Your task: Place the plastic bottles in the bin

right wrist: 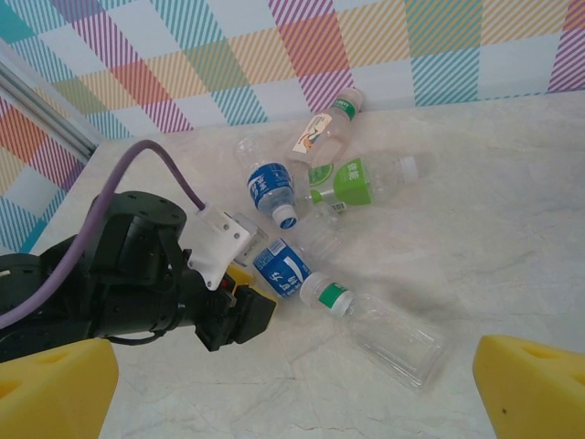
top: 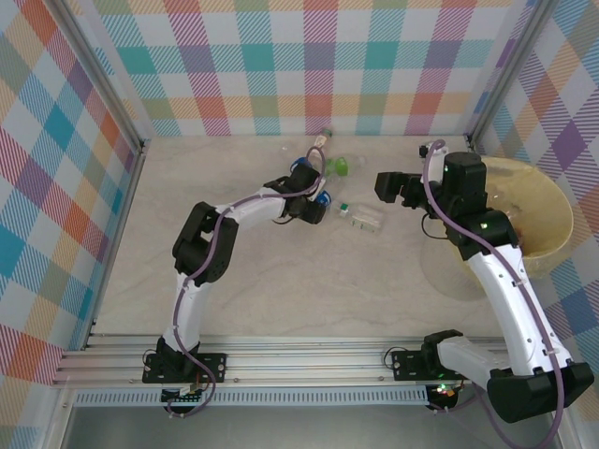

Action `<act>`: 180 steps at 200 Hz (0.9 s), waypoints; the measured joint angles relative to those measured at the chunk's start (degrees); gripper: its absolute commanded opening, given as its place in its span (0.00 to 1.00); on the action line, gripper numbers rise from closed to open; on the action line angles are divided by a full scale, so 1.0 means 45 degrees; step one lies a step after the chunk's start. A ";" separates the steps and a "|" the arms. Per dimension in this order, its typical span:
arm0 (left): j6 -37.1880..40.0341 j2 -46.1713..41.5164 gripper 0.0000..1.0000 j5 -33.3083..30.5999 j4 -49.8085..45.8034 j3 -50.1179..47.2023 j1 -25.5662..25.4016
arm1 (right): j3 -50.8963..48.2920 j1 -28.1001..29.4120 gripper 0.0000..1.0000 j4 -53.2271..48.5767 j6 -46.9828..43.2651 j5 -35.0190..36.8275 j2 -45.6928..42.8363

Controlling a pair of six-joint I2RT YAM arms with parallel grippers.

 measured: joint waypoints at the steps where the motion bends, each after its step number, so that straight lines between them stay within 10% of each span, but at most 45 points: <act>1: 0.0000 0.0010 0.50 -0.0010 0.0000 0.0000 0.0000 | 0.0000 0.0000 1.00 0.0000 0.0000 0.0000 0.0000; 108: -0.0612 -0.0947 0.16 -0.0495 0.0719 -0.1787 0.0005 | -0.0476 0.0000 1.00 0.0452 0.0685 -0.0092 0.0214; 180: -0.2652 -0.6960 0.16 0.3487 0.3818 -0.5149 0.0044 | -0.0777 0.0000 1.00 0.2030 0.4609 -0.2011 0.1880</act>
